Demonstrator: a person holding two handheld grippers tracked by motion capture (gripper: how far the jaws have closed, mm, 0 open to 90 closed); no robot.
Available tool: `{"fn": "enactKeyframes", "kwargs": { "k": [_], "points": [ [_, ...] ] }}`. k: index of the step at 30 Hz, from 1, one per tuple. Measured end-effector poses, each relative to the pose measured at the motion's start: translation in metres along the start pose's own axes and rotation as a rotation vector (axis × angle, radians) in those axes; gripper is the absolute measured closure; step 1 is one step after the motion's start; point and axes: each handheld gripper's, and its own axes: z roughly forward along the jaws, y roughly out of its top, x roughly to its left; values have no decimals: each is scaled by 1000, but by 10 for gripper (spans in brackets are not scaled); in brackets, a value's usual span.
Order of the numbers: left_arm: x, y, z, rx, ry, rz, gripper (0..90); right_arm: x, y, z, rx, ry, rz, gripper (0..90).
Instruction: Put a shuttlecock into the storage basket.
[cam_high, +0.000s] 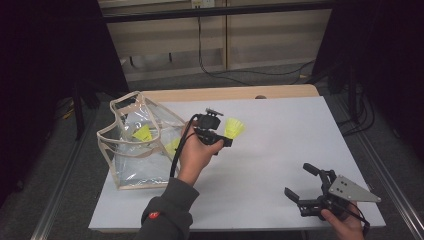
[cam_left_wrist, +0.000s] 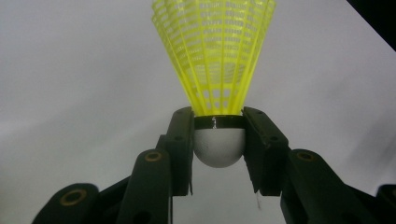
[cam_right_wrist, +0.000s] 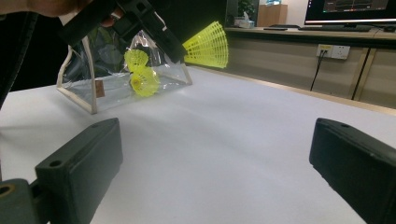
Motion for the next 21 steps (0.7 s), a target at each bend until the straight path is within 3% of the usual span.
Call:
{"fn": "enactKeyframes", "kwargs": {
  "k": [21],
  "points": [
    [6, 13, -32, 21, 10, -22, 650, 0, 0, 0, 0, -1, -3, 27]
  ]
}}
